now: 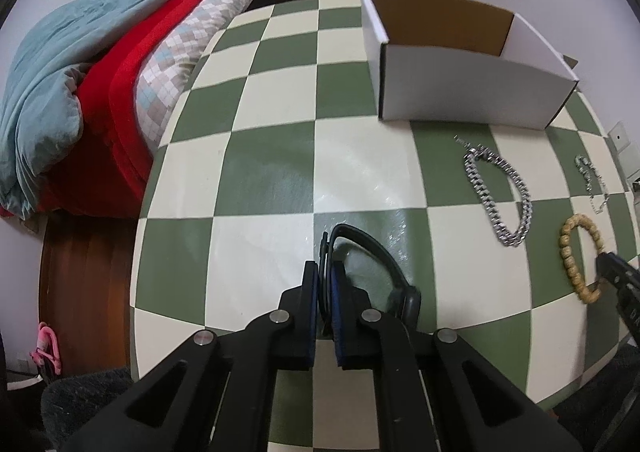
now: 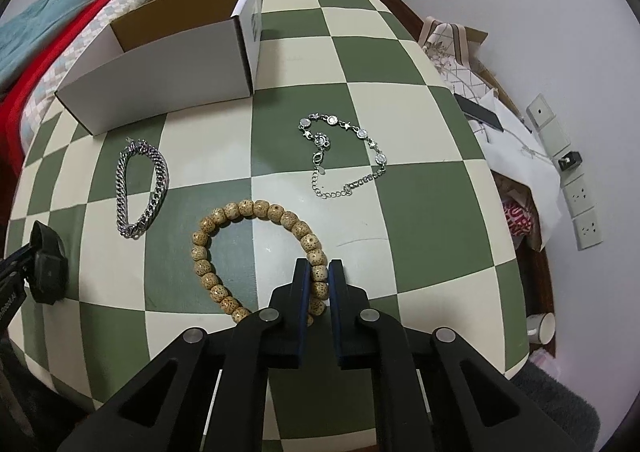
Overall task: Organize jewelry
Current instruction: 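Lift the smartwatch and bead bracelet and carry both over the white box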
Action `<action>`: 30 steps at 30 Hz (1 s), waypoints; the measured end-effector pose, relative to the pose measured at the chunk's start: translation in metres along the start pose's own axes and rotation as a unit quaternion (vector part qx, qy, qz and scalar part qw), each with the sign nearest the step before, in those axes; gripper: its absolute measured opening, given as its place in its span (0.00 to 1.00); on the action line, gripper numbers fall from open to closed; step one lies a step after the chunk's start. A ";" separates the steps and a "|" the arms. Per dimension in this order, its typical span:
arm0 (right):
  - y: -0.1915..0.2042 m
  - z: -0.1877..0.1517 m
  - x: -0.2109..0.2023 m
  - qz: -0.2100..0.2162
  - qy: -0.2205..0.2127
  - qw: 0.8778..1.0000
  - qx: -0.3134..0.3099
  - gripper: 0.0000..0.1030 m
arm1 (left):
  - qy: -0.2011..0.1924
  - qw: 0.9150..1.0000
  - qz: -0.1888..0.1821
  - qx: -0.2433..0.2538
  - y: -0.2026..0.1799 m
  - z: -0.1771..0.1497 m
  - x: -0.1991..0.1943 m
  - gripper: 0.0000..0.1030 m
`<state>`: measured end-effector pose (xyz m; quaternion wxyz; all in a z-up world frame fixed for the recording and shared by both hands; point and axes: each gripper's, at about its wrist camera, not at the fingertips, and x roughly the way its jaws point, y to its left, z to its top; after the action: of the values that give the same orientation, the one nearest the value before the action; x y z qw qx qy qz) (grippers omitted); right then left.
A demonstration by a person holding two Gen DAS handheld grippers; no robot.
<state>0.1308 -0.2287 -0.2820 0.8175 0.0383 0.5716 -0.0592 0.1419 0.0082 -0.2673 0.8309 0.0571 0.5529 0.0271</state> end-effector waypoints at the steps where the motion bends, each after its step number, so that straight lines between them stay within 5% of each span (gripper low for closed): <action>1: 0.000 -0.001 -0.001 0.005 0.000 1.000 0.003 0.09 | -0.003 1.000 -0.002 0.000 -0.001 0.001 -0.003 0.04; 15: 0.013 0.015 -0.069 0.057 -0.071 0.996 -0.002 0.09 | -0.073 0.996 -0.050 -0.006 -0.010 0.036 -0.073 0.03; 24: 0.016 0.083 -0.141 0.103 -0.148 0.984 -0.008 0.09 | -0.119 0.989 -0.085 -0.003 -0.011 0.100 -0.111 0.03; 30: 0.030 0.138 -0.152 0.124 -0.165 0.978 -0.029 0.09 | -0.096 0.990 -0.101 0.013 -0.014 0.152 -0.087 0.04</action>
<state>0.2116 -0.2092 -0.0917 0.9022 0.0746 0.4215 0.0533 0.2479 -0.0252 -0.1318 0.8778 0.0136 0.4737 -0.0697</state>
